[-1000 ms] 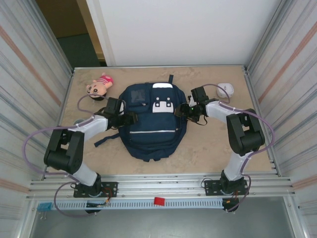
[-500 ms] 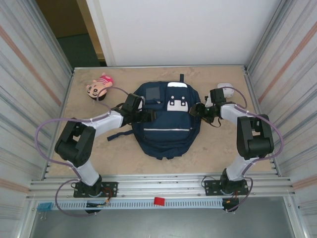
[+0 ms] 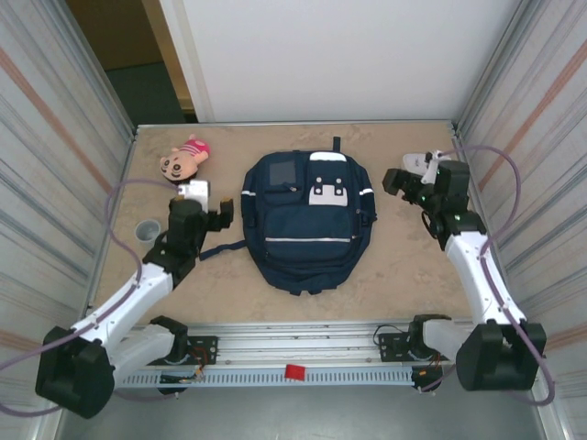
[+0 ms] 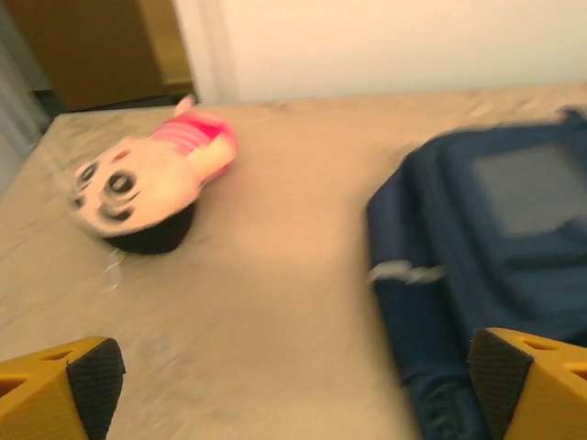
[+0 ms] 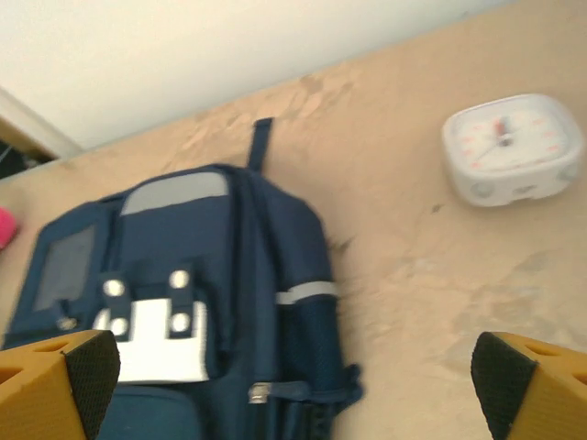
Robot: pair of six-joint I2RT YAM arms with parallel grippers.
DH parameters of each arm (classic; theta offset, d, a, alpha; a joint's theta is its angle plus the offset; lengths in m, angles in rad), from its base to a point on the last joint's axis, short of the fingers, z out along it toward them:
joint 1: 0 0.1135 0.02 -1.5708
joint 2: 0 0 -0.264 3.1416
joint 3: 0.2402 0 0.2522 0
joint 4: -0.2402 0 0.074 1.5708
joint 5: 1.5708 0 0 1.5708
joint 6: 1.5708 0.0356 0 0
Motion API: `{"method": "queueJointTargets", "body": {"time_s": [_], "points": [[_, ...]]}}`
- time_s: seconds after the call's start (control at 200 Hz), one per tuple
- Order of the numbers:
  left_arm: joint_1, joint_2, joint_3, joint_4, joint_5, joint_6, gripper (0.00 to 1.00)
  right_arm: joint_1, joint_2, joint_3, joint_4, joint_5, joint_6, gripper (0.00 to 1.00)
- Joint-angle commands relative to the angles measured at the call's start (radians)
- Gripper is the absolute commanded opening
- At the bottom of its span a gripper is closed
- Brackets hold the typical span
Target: Pack the student bag
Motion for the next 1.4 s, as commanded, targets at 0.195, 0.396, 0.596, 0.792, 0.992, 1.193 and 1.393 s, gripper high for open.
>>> {"method": "queueJointTargets", "body": {"time_s": [0.195,0.396,0.596,0.792,0.992,1.193,1.393], "points": [[0.147,0.004,-0.308,0.406,0.022,0.132,0.99,-0.064,0.110,-0.348,0.465,0.115,-0.172,0.99],[0.212,0.235,-0.298,0.707,0.142,0.204,0.99,-0.062,0.276,-0.396,0.678,0.070,-0.210,0.99],[0.281,0.569,-0.212,0.915,0.167,0.176,0.99,-0.058,0.415,-0.453,0.974,0.034,-0.255,0.99],[0.334,0.527,-0.134,0.682,0.189,0.088,0.99,-0.071,0.458,-0.444,0.992,0.025,-0.242,0.99],[0.330,0.532,-0.134,0.691,0.189,0.096,0.99,-0.068,0.459,-0.443,0.988,0.032,-0.244,0.99],[0.330,0.531,-0.134,0.689,0.189,0.095,0.99,-0.068,0.459,-0.443,0.992,0.032,-0.243,0.99],[0.330,0.533,-0.133,0.691,0.190,0.096,0.99,-0.068,0.460,-0.442,0.992,0.031,-0.243,0.99]]}}
